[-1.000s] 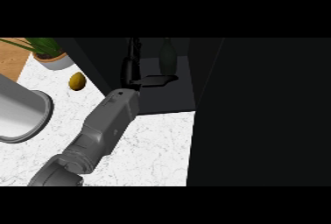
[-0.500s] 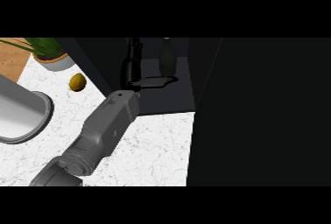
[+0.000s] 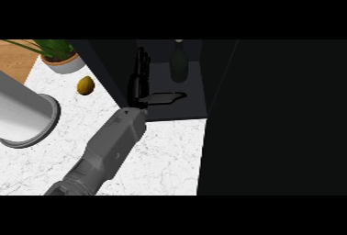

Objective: Pick up the wine, place it into the cabinet and close the cabinet

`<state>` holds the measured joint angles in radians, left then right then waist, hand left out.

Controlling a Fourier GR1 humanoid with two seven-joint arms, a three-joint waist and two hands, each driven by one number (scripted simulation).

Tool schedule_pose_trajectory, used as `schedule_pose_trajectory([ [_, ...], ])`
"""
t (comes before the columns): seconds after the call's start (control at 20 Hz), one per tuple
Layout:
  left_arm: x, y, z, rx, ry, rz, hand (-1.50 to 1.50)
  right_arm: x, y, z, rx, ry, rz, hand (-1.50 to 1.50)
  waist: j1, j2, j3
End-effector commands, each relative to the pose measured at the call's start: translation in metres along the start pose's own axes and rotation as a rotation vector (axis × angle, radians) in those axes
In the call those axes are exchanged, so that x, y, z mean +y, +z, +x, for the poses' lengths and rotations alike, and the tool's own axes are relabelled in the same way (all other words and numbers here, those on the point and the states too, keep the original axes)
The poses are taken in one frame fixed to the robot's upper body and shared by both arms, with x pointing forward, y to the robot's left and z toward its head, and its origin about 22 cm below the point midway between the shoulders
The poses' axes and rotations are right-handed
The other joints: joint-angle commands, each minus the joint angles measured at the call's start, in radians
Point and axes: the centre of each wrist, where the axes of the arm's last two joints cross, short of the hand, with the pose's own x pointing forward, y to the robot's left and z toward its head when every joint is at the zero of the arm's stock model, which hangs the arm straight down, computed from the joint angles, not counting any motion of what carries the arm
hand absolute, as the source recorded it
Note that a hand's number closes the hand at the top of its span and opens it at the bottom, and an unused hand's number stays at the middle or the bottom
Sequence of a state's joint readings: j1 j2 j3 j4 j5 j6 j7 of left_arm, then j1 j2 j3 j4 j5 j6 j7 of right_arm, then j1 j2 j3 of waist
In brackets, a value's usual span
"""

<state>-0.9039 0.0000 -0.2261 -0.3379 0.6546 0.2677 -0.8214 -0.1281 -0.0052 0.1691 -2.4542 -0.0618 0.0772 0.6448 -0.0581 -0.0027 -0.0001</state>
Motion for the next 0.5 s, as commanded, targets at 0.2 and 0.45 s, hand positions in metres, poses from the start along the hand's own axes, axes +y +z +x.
schedule_pose_trajectory([
  [0.2,-0.036,0.069,0.001,0.051,0.026,-0.02,-1.5,-0.015,0.015,0.01,0.007,0.017,-0.042,-1.5,0.04,-0.005,0.001],
  [0.45,-0.053,0.103,0.015,0.015,0.023,-0.022,-1.5,-0.006,0.024,0.019,-0.006,0.029,-0.04,-1.5,0.055,-0.003,0.0],
])
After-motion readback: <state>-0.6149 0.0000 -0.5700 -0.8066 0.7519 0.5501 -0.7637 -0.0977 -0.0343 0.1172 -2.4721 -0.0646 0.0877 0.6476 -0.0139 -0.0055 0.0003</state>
